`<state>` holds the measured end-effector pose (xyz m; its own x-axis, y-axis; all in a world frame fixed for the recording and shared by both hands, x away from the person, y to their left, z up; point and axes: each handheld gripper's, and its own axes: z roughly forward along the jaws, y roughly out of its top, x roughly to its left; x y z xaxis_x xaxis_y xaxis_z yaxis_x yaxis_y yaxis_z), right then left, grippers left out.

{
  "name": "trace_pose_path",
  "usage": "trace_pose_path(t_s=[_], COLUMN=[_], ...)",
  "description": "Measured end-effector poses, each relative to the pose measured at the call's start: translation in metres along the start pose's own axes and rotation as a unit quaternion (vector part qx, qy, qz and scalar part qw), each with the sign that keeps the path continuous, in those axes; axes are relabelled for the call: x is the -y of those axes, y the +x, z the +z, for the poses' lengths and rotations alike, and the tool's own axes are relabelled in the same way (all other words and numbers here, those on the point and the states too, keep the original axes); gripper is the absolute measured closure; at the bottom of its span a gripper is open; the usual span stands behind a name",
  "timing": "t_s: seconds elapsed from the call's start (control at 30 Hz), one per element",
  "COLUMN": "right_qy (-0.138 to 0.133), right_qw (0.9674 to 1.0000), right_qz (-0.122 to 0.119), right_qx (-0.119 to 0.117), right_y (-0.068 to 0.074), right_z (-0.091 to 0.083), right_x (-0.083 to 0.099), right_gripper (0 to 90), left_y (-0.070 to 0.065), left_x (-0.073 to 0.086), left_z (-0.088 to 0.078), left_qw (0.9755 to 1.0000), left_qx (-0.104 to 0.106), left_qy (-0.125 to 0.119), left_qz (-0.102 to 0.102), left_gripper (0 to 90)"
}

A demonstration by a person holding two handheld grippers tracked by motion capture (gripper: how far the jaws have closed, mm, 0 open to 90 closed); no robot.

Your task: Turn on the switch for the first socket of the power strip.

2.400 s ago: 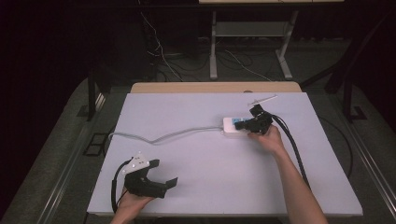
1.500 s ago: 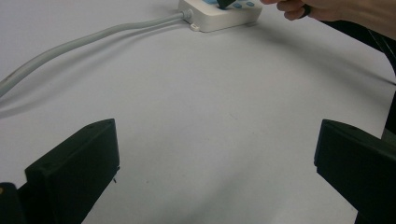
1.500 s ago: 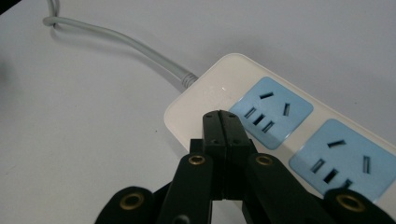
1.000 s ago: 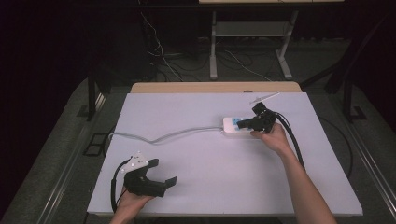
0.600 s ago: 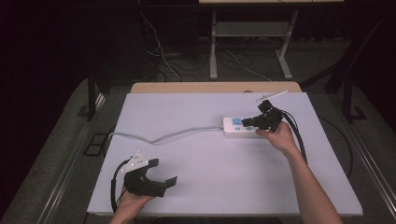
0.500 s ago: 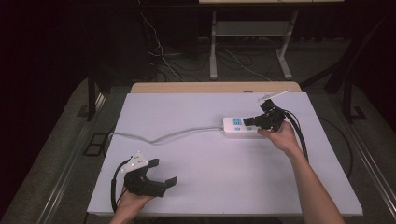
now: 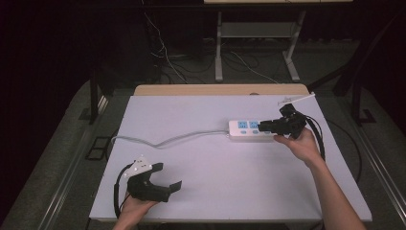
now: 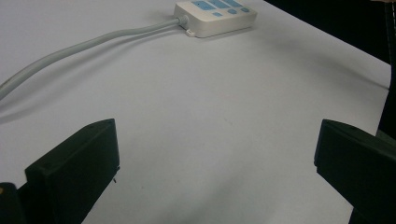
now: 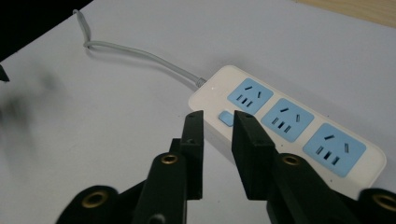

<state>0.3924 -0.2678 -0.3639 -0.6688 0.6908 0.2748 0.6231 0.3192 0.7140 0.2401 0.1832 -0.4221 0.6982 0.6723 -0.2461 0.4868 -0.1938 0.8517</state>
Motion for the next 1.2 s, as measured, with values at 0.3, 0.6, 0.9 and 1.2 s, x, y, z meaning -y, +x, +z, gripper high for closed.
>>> trace_pose_path(t_s=[0.3,0.6,0.9,1.2], right_qy=[-0.022,-0.024,-0.034,-0.047], right_qw=[0.9993,0.9981,0.9983,0.9978], right_qz=[0.025,0.053,0.046,0.046], right_qx=[0.017,0.021,0.011,-0.002], right_y=[0.003,0.007,0.021,0.030], right_z=[-0.018,-0.032,-0.043,-0.051], right_x=[0.020,0.042,0.060,0.079], right_gripper=[33.3,0.1,0.1,0.1], left_y=[-0.001,-0.001,-0.001,-0.001], left_x=[0.000,0.000,0.000,0.000], left_z=[0.000,0.001,0.000,0.000], left_qw=[1.0000,1.0000,1.0000,1.0000], left_qx=[0.001,0.001,0.000,0.000], left_qy=[-0.001,0.000,-0.001,-0.001], left_qz=[-0.001,-0.001,-0.001,-0.002], left_gripper=[0.0,0.0,0.0,0.0])
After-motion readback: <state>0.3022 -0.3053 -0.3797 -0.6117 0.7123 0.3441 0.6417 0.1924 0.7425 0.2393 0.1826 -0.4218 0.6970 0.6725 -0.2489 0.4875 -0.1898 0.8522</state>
